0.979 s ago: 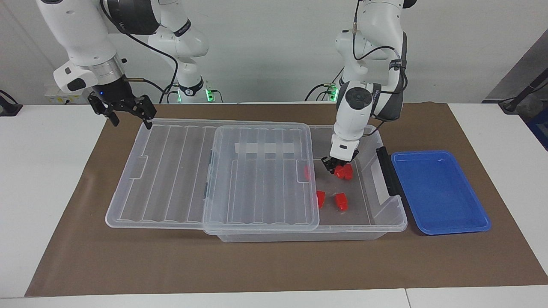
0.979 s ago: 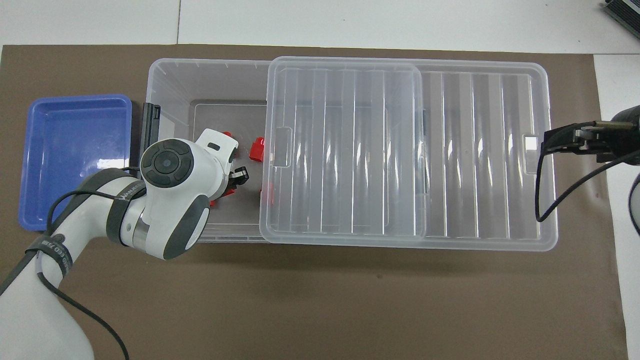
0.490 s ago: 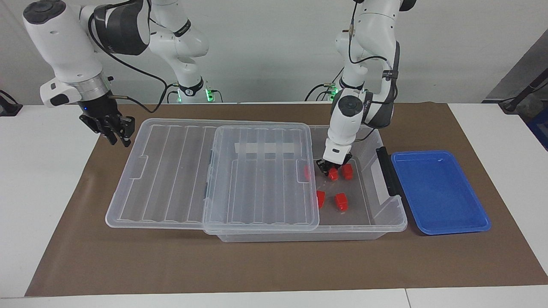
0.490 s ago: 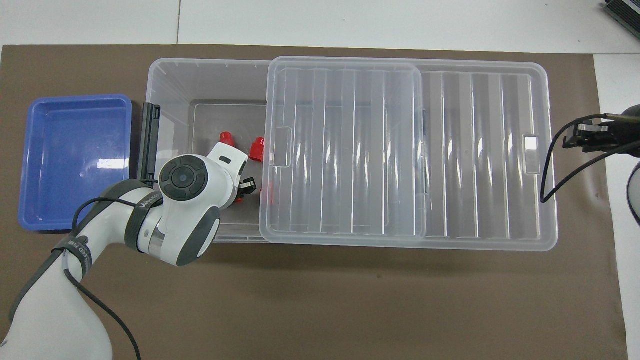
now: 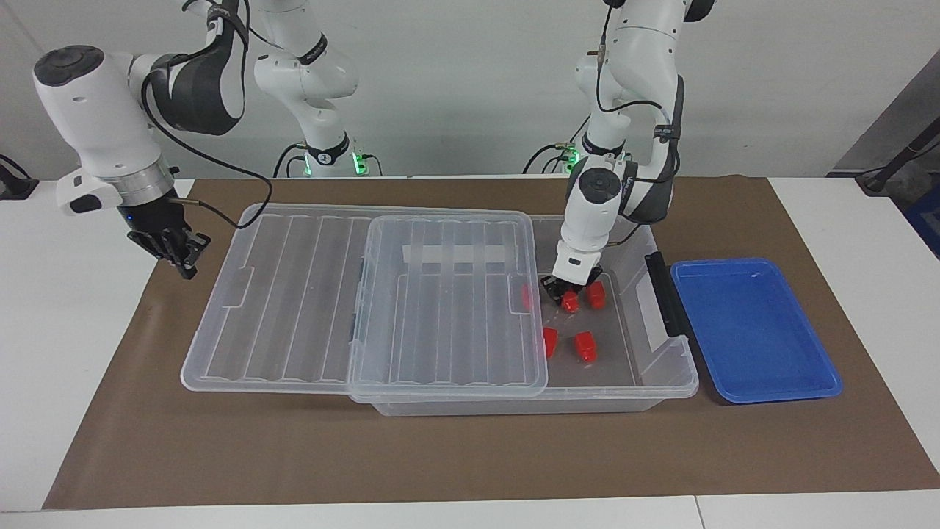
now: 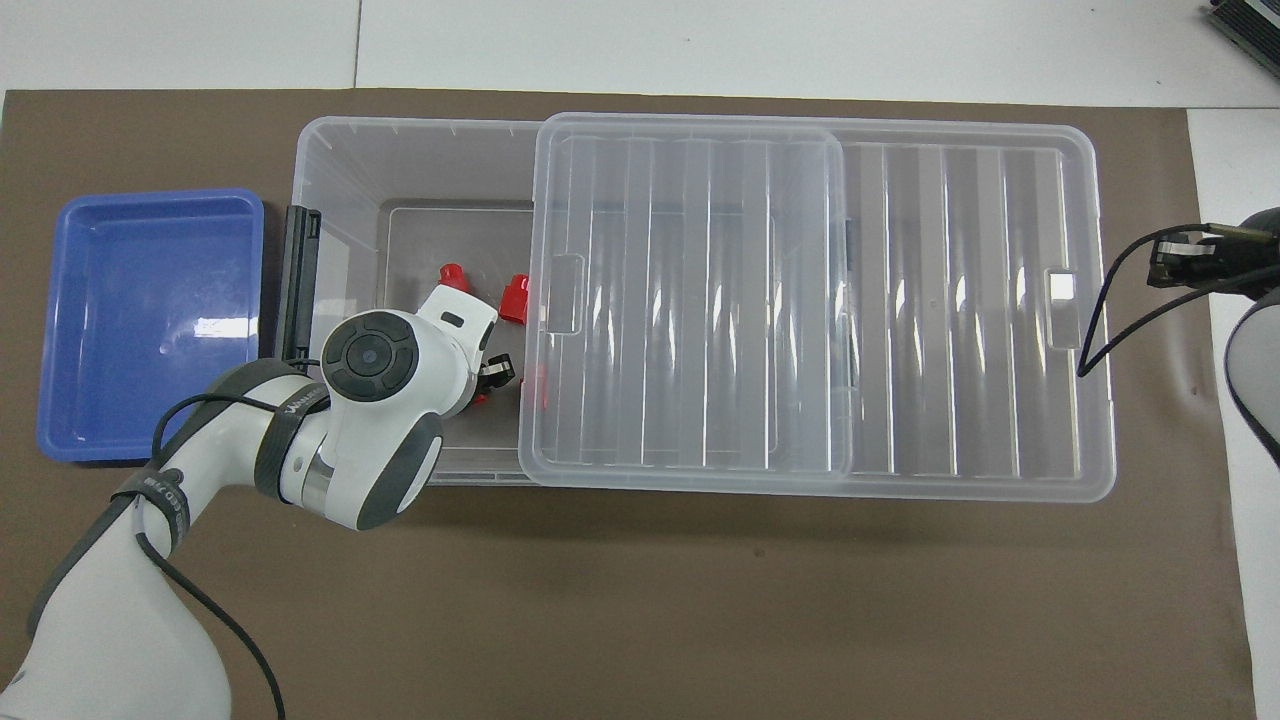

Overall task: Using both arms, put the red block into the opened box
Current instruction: 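Lower the red block among the other blocks and open the left gripper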

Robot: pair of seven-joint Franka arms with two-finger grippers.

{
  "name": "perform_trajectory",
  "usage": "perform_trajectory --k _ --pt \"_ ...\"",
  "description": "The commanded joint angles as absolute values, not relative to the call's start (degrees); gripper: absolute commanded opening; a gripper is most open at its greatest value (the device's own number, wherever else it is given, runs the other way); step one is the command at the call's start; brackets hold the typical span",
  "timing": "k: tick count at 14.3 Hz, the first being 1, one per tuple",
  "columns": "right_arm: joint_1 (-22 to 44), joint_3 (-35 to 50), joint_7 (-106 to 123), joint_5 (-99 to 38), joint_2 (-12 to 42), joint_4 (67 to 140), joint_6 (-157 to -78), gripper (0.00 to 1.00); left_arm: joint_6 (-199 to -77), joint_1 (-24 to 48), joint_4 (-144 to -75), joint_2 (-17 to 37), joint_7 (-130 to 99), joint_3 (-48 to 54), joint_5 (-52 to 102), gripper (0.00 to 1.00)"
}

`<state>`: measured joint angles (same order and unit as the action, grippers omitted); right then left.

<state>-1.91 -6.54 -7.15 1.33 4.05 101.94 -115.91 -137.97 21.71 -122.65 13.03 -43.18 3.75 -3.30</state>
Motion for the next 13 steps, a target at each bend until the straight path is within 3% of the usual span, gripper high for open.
perform_trajectory --k 1,6,13 --pt "-2.2 -7.4 -3.7 0.9 5.4 102.2 -118.3 0.00 -136.8 22.2 -122.3 13.4 -43.1 2.9 -4.6 0.38" --pt "-2.2 -7.8 -3.1 0.5 7.2 102.2 -118.9 0.00 -123.9 22.6 -114.7 12.0 -43.0 3.0 -4.5 0.37" --pt "-2.2 -7.7 -1.5 0.6 8.2 102.7 -119.2 0.00 -127.1 22.0 -116.6 11.5 -42.7 3.1 -4.4 0.33"
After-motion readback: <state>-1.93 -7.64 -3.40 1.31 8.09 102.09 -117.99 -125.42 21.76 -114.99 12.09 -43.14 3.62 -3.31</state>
